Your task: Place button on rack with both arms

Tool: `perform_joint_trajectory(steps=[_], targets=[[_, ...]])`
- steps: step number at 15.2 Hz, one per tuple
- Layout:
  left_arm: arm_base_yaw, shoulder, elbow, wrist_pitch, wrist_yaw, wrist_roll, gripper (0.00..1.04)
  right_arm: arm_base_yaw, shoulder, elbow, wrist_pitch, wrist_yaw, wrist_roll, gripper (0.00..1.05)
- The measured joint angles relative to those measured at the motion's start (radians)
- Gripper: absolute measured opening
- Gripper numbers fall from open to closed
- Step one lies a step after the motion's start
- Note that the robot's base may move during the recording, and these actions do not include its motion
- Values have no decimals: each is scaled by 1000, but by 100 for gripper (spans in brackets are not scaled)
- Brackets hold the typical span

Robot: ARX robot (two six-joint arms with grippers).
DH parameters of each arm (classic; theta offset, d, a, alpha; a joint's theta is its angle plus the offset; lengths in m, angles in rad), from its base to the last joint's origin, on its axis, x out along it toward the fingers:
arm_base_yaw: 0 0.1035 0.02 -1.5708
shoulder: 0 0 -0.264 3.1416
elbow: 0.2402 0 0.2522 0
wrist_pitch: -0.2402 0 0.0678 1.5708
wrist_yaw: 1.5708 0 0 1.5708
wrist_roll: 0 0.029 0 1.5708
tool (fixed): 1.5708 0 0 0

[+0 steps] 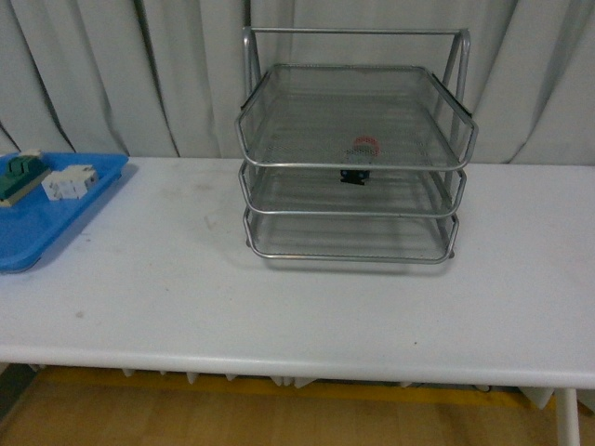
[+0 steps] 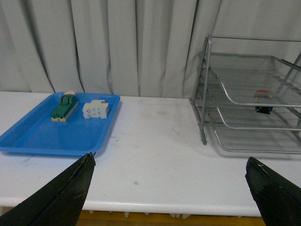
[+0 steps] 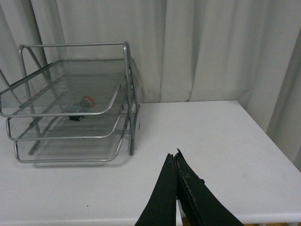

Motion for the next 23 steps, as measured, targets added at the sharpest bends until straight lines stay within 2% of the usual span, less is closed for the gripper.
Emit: perform_joint_trajectory(steps=[9, 11, 17, 18, 20, 21, 22, 23], targets=[[0, 0, 0, 0, 0, 0, 98, 0, -177, -53, -116, -2, 0, 2], [0, 0, 0, 0, -1, 0, 98, 0, -328, -52, -302, -2, 0, 2], [0, 0, 0, 0, 0, 0, 98, 0, -350, -52, -297, -2, 0, 2], [0, 0, 0, 0, 0, 0, 98, 0, -350, -52, -297, -3, -2, 9], [0, 0, 0, 0, 0, 0, 98, 0, -350, -52, -297, -2, -2, 36], [0, 0, 0, 0, 0, 0, 98, 0, -350, -52, -297, -3, -2, 66], [0, 0, 0, 0, 0, 0, 98, 0, -350, -52, -297, -3, -1, 100], [0, 0, 0, 0, 0, 0, 98, 0, -350, -52, -297, -3, -1, 98]])
